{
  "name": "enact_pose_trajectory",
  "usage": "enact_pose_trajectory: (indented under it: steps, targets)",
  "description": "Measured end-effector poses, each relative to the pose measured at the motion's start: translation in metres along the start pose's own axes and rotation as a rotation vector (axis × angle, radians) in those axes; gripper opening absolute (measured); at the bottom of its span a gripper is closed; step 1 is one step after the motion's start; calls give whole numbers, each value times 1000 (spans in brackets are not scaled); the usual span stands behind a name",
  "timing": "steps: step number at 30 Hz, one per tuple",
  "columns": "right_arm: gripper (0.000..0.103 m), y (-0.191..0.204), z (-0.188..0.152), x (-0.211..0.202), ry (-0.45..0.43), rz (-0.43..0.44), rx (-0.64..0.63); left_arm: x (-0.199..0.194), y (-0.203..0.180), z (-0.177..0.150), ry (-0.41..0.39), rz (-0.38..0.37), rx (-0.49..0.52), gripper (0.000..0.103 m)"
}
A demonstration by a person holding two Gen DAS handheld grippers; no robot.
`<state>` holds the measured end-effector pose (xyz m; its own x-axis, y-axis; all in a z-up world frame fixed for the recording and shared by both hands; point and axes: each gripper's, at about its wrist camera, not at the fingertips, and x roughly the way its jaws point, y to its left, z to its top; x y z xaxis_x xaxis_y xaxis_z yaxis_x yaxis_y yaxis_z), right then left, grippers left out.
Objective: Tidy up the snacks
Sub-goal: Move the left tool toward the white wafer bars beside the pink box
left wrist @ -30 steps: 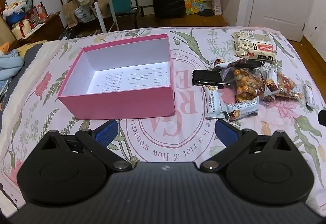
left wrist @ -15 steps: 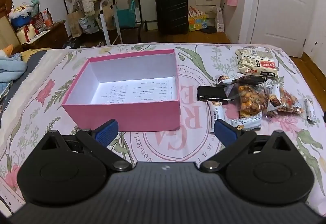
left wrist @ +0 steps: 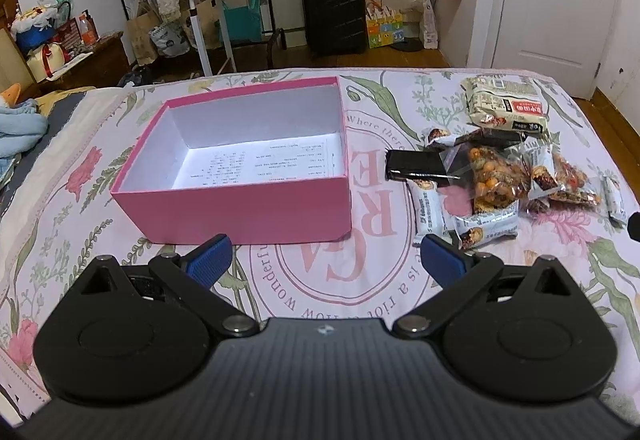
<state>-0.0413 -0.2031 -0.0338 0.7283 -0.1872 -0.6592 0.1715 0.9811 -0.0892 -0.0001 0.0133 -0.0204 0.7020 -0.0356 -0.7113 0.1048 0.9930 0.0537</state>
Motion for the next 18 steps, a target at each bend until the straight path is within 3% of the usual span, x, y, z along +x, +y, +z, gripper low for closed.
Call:
enact_pose_trajectory:
  steps: [18]
  targets:
    - [103,8,-2,8,24,-9,-35,15,-5,-5,23,-21,34,101]
